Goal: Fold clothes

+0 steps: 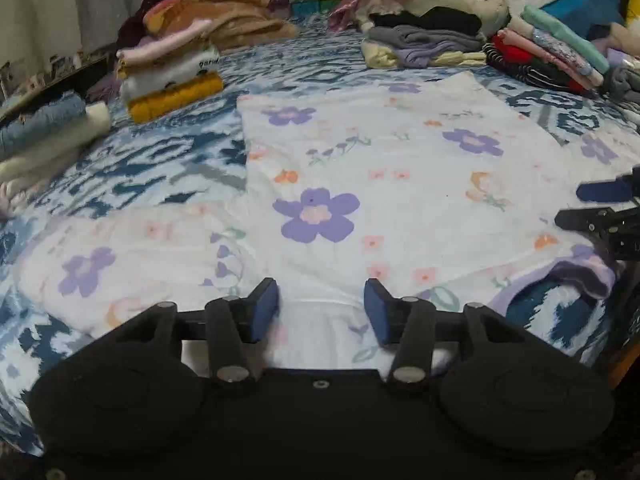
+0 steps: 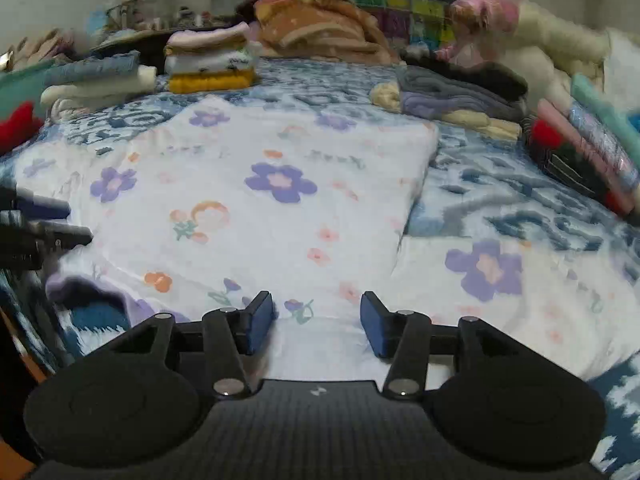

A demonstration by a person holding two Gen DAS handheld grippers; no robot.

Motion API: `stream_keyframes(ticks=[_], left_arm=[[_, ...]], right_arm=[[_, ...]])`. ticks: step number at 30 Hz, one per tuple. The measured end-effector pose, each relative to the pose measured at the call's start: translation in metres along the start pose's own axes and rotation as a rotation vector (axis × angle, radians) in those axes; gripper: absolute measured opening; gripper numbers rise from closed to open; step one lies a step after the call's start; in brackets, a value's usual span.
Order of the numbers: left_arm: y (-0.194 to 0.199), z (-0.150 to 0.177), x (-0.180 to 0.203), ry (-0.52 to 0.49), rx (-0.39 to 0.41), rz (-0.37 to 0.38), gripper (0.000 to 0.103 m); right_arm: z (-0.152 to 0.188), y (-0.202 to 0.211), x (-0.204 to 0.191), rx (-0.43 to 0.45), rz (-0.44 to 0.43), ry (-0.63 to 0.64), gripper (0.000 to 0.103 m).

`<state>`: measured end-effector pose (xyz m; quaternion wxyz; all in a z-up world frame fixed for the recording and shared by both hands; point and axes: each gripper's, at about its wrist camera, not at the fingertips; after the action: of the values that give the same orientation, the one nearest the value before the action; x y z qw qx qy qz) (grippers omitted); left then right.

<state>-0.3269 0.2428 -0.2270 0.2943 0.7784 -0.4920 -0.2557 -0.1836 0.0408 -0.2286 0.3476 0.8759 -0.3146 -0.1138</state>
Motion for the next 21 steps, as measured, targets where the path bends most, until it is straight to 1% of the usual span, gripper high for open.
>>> stream_keyframes(ticks=[4, 5, 6, 7, 8, 10, 12, 14, 15, 17, 18, 19, 20, 21], left_arm=[[0.017, 0.003, -0.015, 0.081, 0.083, 0.006, 0.047], [0.019, 0.004, -0.018, 0.093, 0.082, 0.009, 0.047], [0.015, 0.005, -0.02, 0.1, 0.047, 0.005, 0.047], [0.005, 0.005, -0.02, 0.101, -0.018, 0.001, 0.047], [0.002, 0.006, -0.018, 0.092, -0.038, -0.004, 0.048], [0.004, 0.003, -0.013, 0.073, -0.033, -0.006, 0.048], [0.014, -0.002, -0.007, 0.06, 0.012, 0.016, 0.049], [0.023, -0.004, 0.002, 0.035, 0.071, 0.023, 0.049], [0.028, -0.004, 0.009, 0.002, 0.102, 0.047, 0.05], [0.029, -0.002, 0.022, -0.058, 0.128, 0.057, 0.05], [0.023, 0.0, 0.03, -0.096, 0.109, 0.065, 0.05], [0.012, 0.004, 0.037, -0.135, 0.053, 0.069, 0.05], [0.0, 0.008, 0.044, -0.173, -0.011, 0.071, 0.05], [-0.001, 0.011, 0.048, -0.19, 0.006, 0.052, 0.053]], right_arm=[[0.005, 0.024, -0.009, 0.071, 0.005, 0.002, 0.049], [0.007, 0.026, -0.011, 0.068, 0.009, 0.01, 0.05], [0.009, 0.026, -0.013, 0.045, 0.008, 0.016, 0.051], [0.012, 0.02, -0.014, -0.006, 0.011, 0.023, 0.054], [0.014, 0.018, -0.014, -0.029, 0.012, 0.023, 0.054], [0.014, 0.025, -0.012, -0.007, 0.006, 0.005, 0.053], [0.013, 0.04, -0.008, 0.049, 0.003, -0.035, 0.054], [0.016, 0.049, 0.001, 0.075, 0.002, -0.092, 0.054], [0.018, 0.054, 0.005, 0.101, -0.014, -0.121, 0.054], [0.019, 0.057, 0.006, 0.125, -0.031, -0.116, 0.054], [0.02, 0.055, 0.003, 0.124, -0.032, -0.093, 0.055], [0.022, 0.051, -0.003, 0.109, -0.038, -0.055, 0.055], [0.025, 0.043, -0.009, 0.064, -0.041, -0.013, 0.06], [0.028, 0.032, -0.015, -0.002, -0.034, 0.03, 0.062]])
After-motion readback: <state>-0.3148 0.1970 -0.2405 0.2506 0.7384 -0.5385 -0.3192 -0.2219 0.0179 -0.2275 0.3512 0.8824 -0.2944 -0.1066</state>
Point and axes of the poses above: each gripper's, at about its wrist camera, not at the fingertips, and y roughly against the way its jaws point, x to its right, z to its underside, and after that the axes turned 6 degrees about -x, right-handed
